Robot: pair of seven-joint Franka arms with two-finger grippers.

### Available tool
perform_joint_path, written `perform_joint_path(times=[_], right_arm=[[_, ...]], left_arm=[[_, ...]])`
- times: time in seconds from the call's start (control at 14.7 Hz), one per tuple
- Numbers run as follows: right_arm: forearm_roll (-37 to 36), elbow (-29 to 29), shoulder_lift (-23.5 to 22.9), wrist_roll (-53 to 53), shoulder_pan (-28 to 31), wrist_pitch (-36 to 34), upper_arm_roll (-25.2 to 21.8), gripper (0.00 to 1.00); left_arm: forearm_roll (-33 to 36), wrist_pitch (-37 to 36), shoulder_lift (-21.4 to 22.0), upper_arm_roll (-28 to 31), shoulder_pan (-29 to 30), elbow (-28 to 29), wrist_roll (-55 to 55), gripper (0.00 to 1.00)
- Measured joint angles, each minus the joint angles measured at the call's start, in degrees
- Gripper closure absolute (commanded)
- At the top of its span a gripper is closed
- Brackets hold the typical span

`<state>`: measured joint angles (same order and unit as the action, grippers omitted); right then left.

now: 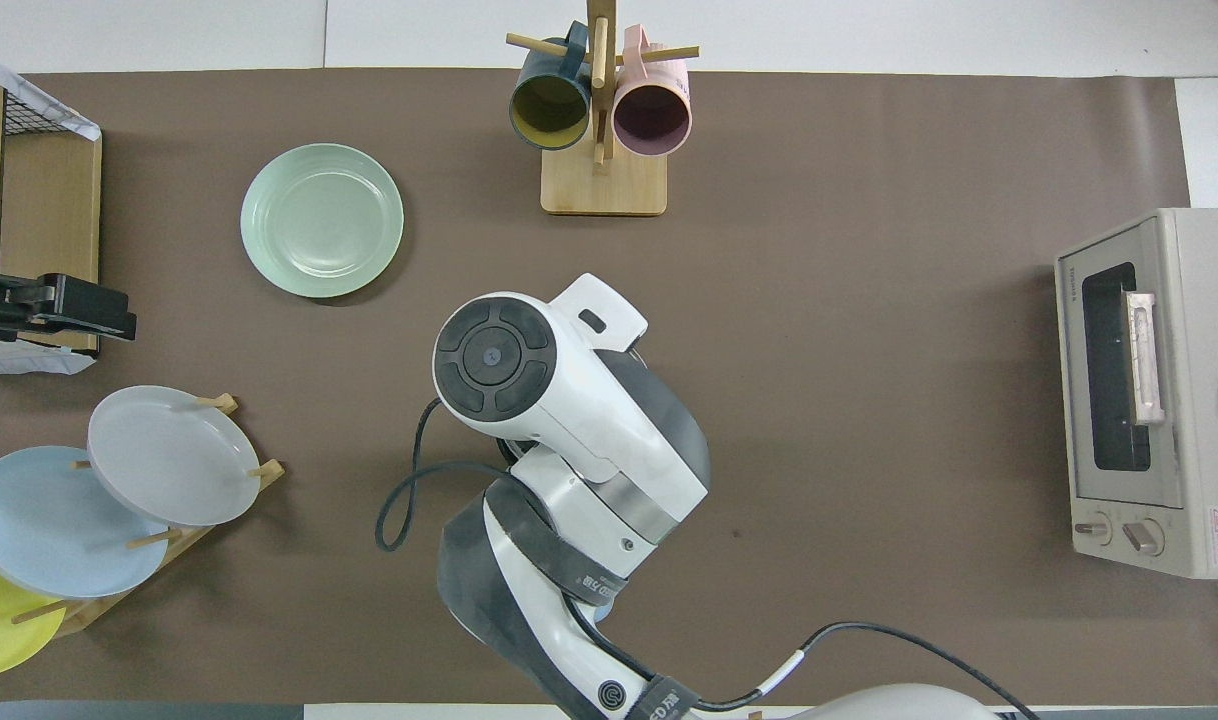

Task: Transfer potato from pot to plate
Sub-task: 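Carry the glass lid away from the pot toward the toaster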

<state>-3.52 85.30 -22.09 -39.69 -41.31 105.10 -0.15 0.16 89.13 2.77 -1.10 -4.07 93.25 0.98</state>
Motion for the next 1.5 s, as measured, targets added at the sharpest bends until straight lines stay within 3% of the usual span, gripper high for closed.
perform_joint_path(times=[0.48, 0.82, 0.95, 1.16, 1.5], right_arm=[[0.0, -1.73, 3.61, 19.95, 13.15, -6.51, -0.43, 0.57], [-0.02, 4.06, 4.47, 35.6, 24.33, -6.23, -0.57, 0.55], [-0.06, 8.9, 5.87, 41.25, 28.51, -2.55, -0.61, 0.55], [-0.09, 20.0, 8.9, 47.64, 33.62, 8.47, -0.66, 0.55], [-0.18, 34.62, 13.02, 50.88, 36.69, 22.12, -0.65, 0.55]], left_arm=[[0.0, -0.23, 0.01, -0.02, 0.0, 0.0, 0.0, 0.0], [0.0, -1.24, 0.1, -0.5, -0.05, 0.0, 0.0, 0.0], [0.0, -2.41, 0.13, -0.71, -0.18, 0.0, 0.0, 0.0], [0.0, -2.93, 0.18, -1.29, -0.83, 0.09, -0.04, 0.0], [-0.09, 1.23, 1.89, -1.72, -7.79, 4.99, 4.75, 0.0]])
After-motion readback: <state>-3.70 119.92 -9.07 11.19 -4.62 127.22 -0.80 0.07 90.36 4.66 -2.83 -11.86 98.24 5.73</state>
